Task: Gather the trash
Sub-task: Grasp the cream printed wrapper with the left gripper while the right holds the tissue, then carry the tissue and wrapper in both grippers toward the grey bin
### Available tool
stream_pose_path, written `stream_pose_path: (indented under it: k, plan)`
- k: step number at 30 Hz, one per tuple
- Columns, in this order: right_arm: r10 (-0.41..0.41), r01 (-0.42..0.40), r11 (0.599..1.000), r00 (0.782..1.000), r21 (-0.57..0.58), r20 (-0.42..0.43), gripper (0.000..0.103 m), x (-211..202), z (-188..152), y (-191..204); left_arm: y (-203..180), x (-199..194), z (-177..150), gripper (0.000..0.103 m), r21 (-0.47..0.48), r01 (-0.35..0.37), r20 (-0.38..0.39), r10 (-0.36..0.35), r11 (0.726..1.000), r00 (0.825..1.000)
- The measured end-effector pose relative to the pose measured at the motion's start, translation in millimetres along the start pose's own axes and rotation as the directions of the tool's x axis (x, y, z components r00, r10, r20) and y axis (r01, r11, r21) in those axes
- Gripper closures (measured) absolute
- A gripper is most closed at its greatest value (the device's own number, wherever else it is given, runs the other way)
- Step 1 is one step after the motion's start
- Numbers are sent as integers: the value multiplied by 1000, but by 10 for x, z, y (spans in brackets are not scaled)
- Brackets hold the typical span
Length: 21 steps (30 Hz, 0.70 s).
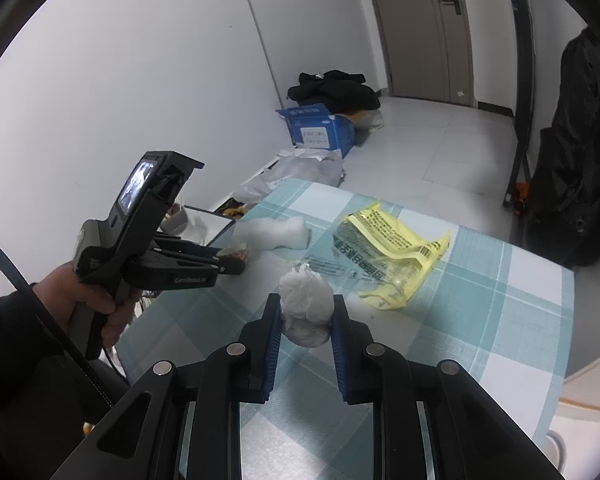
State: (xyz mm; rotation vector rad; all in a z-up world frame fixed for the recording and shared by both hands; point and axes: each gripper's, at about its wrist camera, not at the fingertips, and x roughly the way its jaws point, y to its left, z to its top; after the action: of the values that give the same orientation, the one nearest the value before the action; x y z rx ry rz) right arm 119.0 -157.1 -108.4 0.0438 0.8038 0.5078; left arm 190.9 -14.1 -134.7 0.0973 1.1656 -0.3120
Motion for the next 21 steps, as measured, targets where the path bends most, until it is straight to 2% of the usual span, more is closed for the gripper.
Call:
stream_pose_path:
  k: [7, 21]
  plan:
    - [-17, 17, 999, 1000, 30, -3, 81, -32, -94, 137, 25, -205, -67, 86, 9, 65, 69, -65, 998, 996]
    - [-67, 67, 993, 998, 100, 3, 81, -281, -306, 314, -92, -566, -241, 87, 43, 190, 170, -195, 981, 966]
